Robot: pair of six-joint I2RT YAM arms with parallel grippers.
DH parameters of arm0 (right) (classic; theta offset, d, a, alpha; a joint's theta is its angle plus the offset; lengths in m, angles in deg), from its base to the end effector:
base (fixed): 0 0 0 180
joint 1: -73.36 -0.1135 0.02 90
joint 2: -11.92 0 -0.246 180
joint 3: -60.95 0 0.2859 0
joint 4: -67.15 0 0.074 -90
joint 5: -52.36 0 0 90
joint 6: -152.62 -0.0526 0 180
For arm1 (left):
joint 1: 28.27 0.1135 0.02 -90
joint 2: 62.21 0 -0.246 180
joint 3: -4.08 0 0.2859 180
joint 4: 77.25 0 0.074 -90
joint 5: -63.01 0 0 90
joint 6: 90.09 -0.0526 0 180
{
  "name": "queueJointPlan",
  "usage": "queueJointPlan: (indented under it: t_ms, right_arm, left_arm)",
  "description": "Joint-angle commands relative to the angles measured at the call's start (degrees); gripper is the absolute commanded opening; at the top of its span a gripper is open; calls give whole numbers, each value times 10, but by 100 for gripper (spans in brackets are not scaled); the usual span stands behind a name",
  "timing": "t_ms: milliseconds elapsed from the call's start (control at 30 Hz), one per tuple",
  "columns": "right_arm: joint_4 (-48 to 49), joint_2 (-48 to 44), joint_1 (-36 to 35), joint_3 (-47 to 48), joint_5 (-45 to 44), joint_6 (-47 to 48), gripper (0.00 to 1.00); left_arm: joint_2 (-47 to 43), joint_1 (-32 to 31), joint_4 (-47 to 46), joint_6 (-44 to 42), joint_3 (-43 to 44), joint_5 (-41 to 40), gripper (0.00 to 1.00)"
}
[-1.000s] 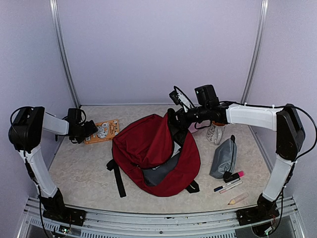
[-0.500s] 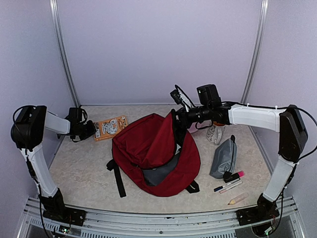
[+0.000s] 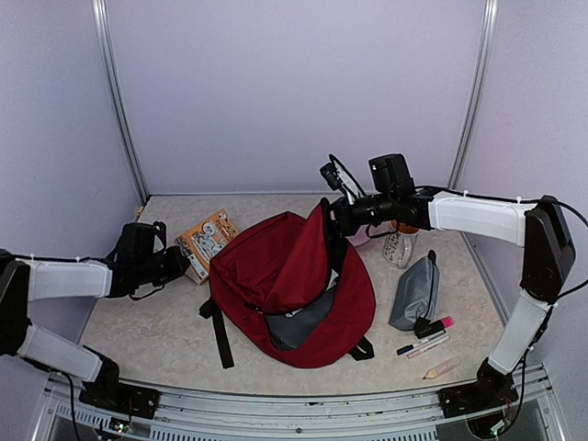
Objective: Pack the student bag
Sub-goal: Move the book to the center of the board, then place the largest pocket of the student bag.
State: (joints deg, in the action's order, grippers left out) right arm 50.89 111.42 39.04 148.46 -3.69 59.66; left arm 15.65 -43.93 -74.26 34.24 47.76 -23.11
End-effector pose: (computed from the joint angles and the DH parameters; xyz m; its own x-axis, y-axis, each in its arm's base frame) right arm 0.3500 0.2745 0.2411 -0.4355 -0.2455 -0.8661 -0.8526 0.4210 0.3095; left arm 0.2933 -0.0859 0.1170 -0.6616 -0.3989 -0.6350 -0.0628 0.8733 -0.4831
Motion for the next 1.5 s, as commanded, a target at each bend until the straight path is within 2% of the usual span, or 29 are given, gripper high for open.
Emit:
queueJointPlan:
  t_ms: [0,233,333,367,500,567,633,700,767,833,867,933,1000,1133,1233,1300,1367,1467]
  right_arm:
    - [-25,-29,38,38,-47,-27,0]
    - [-44,-52,73,62,-42,-37,0]
    - [-57,-47,73,65,-38,-39,0]
    - [-62,-45,73,65,-41,-40,0]
    - [-81,-45,73,61,-70,-44,0]
    - [-99,-46,73,63,-90,-44,4]
    - [-122,-45,73,67,-104,-47,15]
    - [-142,-46,73,69,-108,-55,26]
    - [-166,-51,70,71,-124,-68,33]
    - [-206,-58,65,81,-166,-74,40]
    - [-226,-64,61,85,-188,-73,45]
    - [-257,-83,56,90,-229,-73,53]
    - [-279,-107,54,88,-255,-78,58]
    - [-327,-159,30,86,-321,-92,61]
    - [-363,-187,-33,89,-421,-124,62]
    - [-354,-188,-101,90,-473,-152,62]
    - [-302,-167,-179,83,-452,-176,62]
    - [-159,-87,-257,64,-304,-215,60]
  left_arm:
    - [-113,-75,31,76,-83,-83,0]
    - [-256,-170,137,135,-147,-120,0]
    - [-268,-242,176,161,-144,-133,0]
    - [-265,-261,189,167,-139,-141,3]
    - [-245,-314,262,164,-78,-189,58]
    - [-232,-315,310,151,-27,-208,78]
    - [-224,-315,349,128,19,-234,88]
    - [-226,-306,338,95,47,-251,96]
    - [-222,-248,296,47,46,-211,98]
    - [-202,-150,251,3,37,-80,93]
    - [-186,-109,232,-10,34,-45,90]
    - [-135,-65,209,-35,34,-21,90]
    - [-88,-50,200,-54,44,-22,94]
    - [-8,-22,141,-56,36,19,99]
    - [35,-2,100,-49,23,31,98]
    - [53,-2,85,-44,17,36,96]
    - [62,-5,67,-35,5,45,94]
    - [62,-15,36,-13,-25,47,92]
